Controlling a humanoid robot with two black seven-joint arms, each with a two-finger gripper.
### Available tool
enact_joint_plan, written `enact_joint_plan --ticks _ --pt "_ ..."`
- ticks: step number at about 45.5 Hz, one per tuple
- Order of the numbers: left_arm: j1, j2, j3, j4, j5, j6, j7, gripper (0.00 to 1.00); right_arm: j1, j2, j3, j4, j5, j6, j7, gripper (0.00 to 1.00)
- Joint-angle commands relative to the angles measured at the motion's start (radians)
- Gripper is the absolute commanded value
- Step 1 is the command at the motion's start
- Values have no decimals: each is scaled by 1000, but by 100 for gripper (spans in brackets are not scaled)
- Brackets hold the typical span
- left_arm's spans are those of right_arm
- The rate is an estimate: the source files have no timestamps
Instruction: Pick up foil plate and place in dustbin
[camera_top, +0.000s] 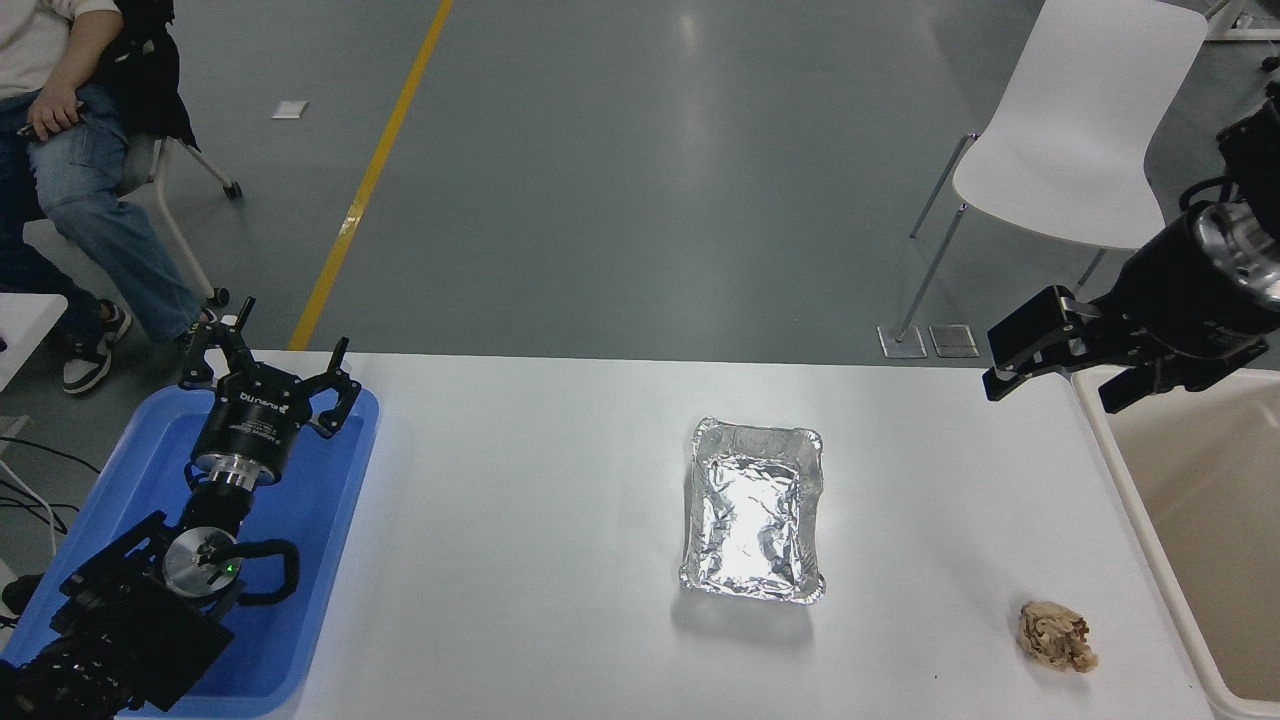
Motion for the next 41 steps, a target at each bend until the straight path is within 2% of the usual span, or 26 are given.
enact_joint_plan --ticks 1,41 --pt "0 0 0 0 0 0 0 100 0 0 1 4 0 0 0 100" --pt "0 0 0 0 0 0 0 100 -11 37 5 -7 0 0 0 100"
